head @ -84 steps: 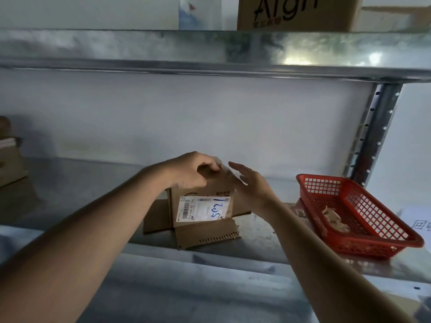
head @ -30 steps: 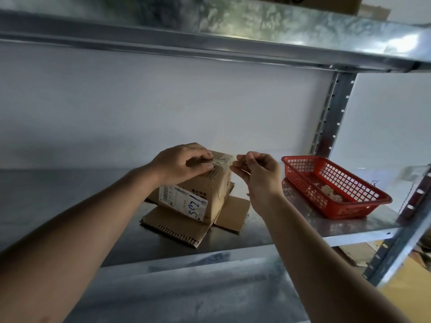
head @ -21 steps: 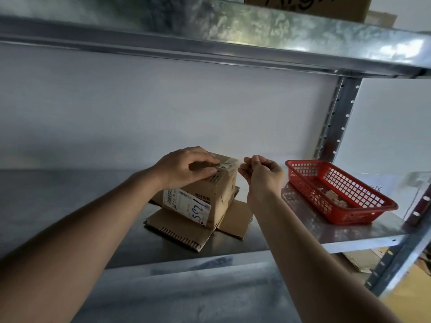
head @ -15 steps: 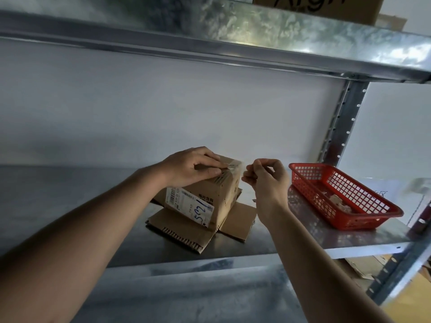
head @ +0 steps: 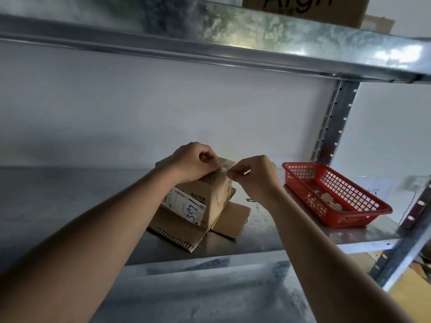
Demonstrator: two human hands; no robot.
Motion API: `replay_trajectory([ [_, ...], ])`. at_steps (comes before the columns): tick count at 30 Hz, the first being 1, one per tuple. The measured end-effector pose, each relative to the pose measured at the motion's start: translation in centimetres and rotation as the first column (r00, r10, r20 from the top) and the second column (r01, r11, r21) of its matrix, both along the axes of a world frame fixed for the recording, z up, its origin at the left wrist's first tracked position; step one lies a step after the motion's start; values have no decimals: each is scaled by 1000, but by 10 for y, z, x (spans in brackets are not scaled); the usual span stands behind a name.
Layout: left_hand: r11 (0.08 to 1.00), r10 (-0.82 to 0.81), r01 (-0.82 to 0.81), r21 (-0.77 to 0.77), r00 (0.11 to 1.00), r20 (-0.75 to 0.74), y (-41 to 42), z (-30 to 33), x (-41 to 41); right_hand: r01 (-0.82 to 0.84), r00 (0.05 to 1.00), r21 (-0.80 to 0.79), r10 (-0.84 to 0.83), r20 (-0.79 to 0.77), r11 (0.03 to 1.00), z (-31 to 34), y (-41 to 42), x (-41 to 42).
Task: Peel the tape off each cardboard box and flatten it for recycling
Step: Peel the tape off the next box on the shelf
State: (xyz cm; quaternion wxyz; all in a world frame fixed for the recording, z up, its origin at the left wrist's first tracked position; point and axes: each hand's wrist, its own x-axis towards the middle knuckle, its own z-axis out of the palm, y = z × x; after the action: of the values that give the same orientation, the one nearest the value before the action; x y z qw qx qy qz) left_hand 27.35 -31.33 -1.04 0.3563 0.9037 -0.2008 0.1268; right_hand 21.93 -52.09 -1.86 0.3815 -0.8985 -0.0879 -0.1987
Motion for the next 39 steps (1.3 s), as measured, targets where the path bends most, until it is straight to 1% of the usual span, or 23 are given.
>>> replay_trajectory([
  [2,999,-21,21,28,1000,-17,2,0,0,-1,998,-10,0,-65,1000,8,0,-1],
  [4,998,-43,44,39,999,-32,3,2,0,-2,986,35,7,-164,999,13,0,-2],
  [6,996,-73,75,45,996,-52,3,6,1,-7,963,122,39,-265,993,14,-1,-4],
  [8,992,-110,114,56,991,-74,4,8,1,-18,941,219,90,-326,976,12,-3,-5],
  [10,985,-150,156,69,985,-86,6,10,1,-32,932,257,122,-340,966,13,-5,-6],
  [14,983,-158,167,82,982,-101,5,10,2,1,946,175,56,-319,984,19,-10,-9],
  [19,986,-144,151,68,985,-89,4,9,1,27,937,246,61,-344,969,20,-8,-10],
  [22,988,-142,146,46,986,-89,6,7,0,81,924,184,-5,-384,980,21,-15,-9],
  [24,989,-140,144,42,986,-91,7,7,1,121,919,183,-41,-391,976,23,-26,-8],
  [26,986,-151,156,54,985,-85,6,8,1,118,931,185,-43,-364,976,21,-35,-11],
  [28,982,-168,174,69,982,-81,5,8,1,128,958,158,-80,-275,979,14,-39,-13],
  [30,978,-189,195,72,978,-85,5,9,-2,191,978,127,-177,-113,973,5,-38,-12],
  [32,975,-205,211,74,975,-89,6,10,-4,282,956,72,-286,63,957,-1,-35,-8],
  [34,975,-208,214,63,974,-83,6,9,-4,322,928,55,-327,177,945,-3,-29,-3],
  [35,976,-205,210,58,975,-81,6,9,-3,291,928,73,-300,219,954,-2,-26,-1],
  [37,978,-194,199,58,978,-77,6,8,-2,139,948,116,-166,273,983,0,-20,3],
  [39,980,-184,188,60,981,-66,5,6,-1,-28,967,98,2,254,995,1,-18,5],
])
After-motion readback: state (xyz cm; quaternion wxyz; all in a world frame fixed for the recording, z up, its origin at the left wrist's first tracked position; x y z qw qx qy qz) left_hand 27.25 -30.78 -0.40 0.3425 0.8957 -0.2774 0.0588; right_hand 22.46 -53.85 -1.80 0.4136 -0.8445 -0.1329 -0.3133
